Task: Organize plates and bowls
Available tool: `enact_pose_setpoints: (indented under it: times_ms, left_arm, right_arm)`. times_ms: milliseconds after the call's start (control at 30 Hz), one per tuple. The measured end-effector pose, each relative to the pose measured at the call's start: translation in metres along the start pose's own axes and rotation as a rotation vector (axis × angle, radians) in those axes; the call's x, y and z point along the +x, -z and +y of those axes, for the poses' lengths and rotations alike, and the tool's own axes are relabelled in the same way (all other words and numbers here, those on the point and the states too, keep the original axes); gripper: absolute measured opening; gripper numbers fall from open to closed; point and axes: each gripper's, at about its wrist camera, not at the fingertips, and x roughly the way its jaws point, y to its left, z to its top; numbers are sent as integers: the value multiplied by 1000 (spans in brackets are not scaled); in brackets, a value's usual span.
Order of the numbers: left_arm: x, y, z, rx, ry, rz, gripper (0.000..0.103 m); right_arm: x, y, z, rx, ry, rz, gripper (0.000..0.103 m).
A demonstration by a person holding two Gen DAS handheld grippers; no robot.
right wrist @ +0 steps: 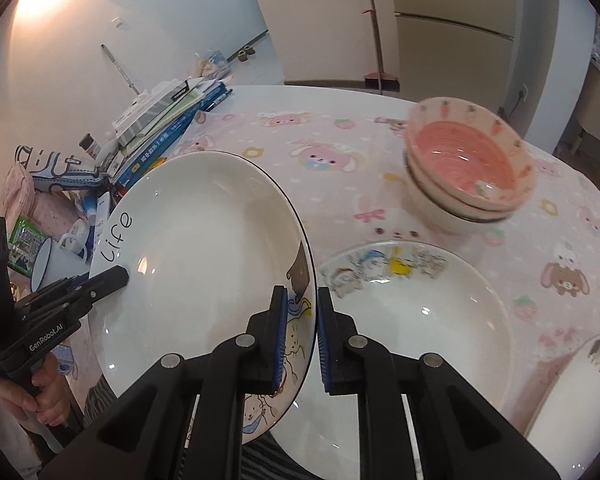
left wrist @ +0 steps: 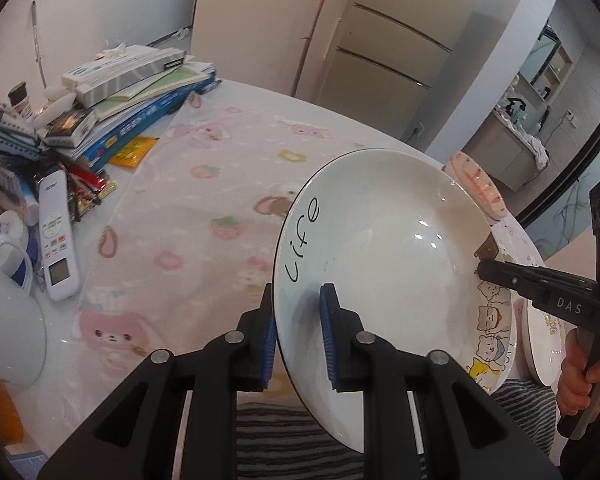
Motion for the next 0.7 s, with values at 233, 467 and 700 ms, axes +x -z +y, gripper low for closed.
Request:
enact_pose_setpoints:
  times_ms: [233,467,700]
  left_arm:
    - [13,1,-50,71,29,13,17]
    - [30,0,-93,130,42,37,17]
    - [53,4,-123,173,47,72,18]
  right_arm:
    - [-22,19,-44,63,35,-15,15]
    - [-37,36,-89,117,67,-20,16]
    - [-34,53,-118,156,89,-1,17]
